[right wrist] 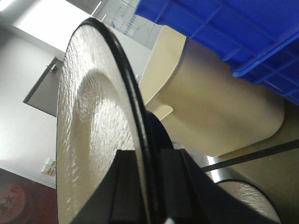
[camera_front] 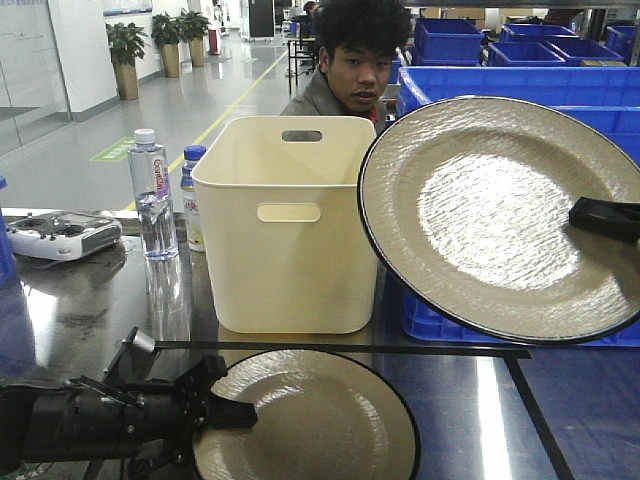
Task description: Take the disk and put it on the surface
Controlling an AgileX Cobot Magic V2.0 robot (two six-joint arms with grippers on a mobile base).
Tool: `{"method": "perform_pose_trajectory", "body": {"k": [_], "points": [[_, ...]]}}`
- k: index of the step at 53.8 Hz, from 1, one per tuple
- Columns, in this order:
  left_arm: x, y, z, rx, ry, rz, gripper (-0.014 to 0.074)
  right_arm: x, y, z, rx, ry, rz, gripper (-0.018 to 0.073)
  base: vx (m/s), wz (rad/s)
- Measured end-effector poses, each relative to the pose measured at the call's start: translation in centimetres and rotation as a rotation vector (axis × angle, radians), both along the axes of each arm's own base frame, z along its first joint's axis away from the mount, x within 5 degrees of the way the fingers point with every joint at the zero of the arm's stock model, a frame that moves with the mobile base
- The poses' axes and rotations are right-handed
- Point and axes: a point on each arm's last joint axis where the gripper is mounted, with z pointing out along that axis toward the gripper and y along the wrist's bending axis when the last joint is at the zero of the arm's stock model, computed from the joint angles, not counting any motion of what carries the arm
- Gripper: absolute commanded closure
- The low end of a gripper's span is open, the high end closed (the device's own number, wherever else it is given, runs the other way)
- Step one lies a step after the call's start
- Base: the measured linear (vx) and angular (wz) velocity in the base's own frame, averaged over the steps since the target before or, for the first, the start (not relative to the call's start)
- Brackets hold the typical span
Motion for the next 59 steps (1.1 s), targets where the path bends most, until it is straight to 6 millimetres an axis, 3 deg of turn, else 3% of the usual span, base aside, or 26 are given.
{"method": "perform_pose_trajectory", "body": {"k": [1,2,4,11,12,16,17,25,33,34,38,42,45,46,50,51,53,54,55,56,57,59], "points": [[0.0,0.0,0.0,0.000,0.000,0.000,0.0551,0.0,0.0,0.0,0.000,0.000,0.000,0.0568,0.00,0.00],[0.0,0.0,0.0,0.000,0.000,0.000,0.0398,0.0,0.0,0.0,0.000,0.000,0.000,0.0568,0.00,0.00],[-0.1,-0.3,-0.1,0.028,-0.048,-0.035,0.0351,0.0,0.0,0.0,0.000,0.000,0.000,0.0568,0.00,0.00],[-0.1,-0.5,-0.2,0.035,-0.061,-0.049,0.0316,0.0,0.0,0.0,0.000,0.000,0.000,0.0568,0.00,0.00],[-0.2,-0.5,-0.1,0.075,-0.140,-0.105,0.0199,0.0,0.0,0.0,0.000,0.000,0.000,0.0568,0.00,0.00],[-0.2,-0.5,-0.1,0.081,-0.150,-0.112,0.0183,0.0,0.0,0.0,0.000,0.000,0.000,0.0568,0.00,0.00],[-0.2,-0.5,-0.1,0.081,-0.150,-0.112,0.0106,0.0,0.0,0.0,0.000,0.000,0.001,0.0568,0.00,0.00],[0.0,-0.4,-0.2,0.194,-0.311,-0.186,0.0039,0.0,0.3,0.0,-0.001,0.000,0.009,0.0568,0.00,0.00],[-0.2,-0.3,0.7,0.190,-0.334,-0.182,0.0035,0.0,0.5,0.0,-0.001,0.000,0.024,0.0568,0.00,0.00],[0.2,0.1,0.4,0.308,-0.423,-0.185,0.0035,0.1,0.5,-0.1,0.001,0.001,0.026,0.0568,0.00,0.00],[0.1,0.4,1.1,0.340,-0.462,-0.173,0.0036,0.1,0.5,-0.1,0.000,0.002,0.028,0.0568,0.00,0.00],[-0.2,1.0,3.1,0.394,-0.546,-0.143,0.0036,0.2,0.5,-0.2,-0.003,0.002,0.025,0.0568,0.00,0.00],[-0.2,1.1,3.0,0.416,-0.560,-0.143,0.0036,0.3,0.5,-0.3,-0.005,0.003,0.022,0.0568,0.00,0.00],[-0.7,1.6,4.8,0.414,-0.608,-0.120,0.0036,0.3,0.4,-0.3,-0.004,0.005,0.022,0.0568,0.00,0.00],[-0.7,1.6,4.8,0.414,-0.608,-0.120,0.0043,0.6,0.4,-0.6,-0.008,0.013,0.024,0.0568,0.00,0.00],[-1.6,2.5,7.2,0.447,-0.700,-0.104,0.0076,0.7,0.3,-0.7,-0.010,0.015,0.024,0.0568,0.00,0.00],[-1.6,2.5,7.2,0.447,-0.700,-0.104,0.0076,1.0,0.2,-1.1,-0.018,0.027,0.026,0.0568,0.00,0.00],[-2.2,3.1,8.6,0.452,-0.741,-0.080,0.0076,1.2,0.2,-1.3,-0.021,0.031,0.026,0.0568,0.00,0.00],[-2.2,3.1,8.6,0.452,-0.741,-0.080,0.0076,1.4,0.2,-1.5,-0.028,0.039,0.029,0.0568,0.00,0.00],[-3.2,3.6,10.2,0.475,-0.797,-0.074,0.0194,1.6,0.2,-1.8,-0.034,0.045,0.035,0.0568,0.00,0.00],[-3.2,3.6,10.2,0.475,-0.797,-0.074,0.0194,1.8,0.2,-2.0,-0.042,0.052,0.037,0.0568,0.00,0.00],[-3.9,4.0,11.3,0.488,-0.837,-0.063,0.0316,2.2,0.3,-2.7,-0.058,0.073,0.041,0.0568,0.00,0.00]]}}
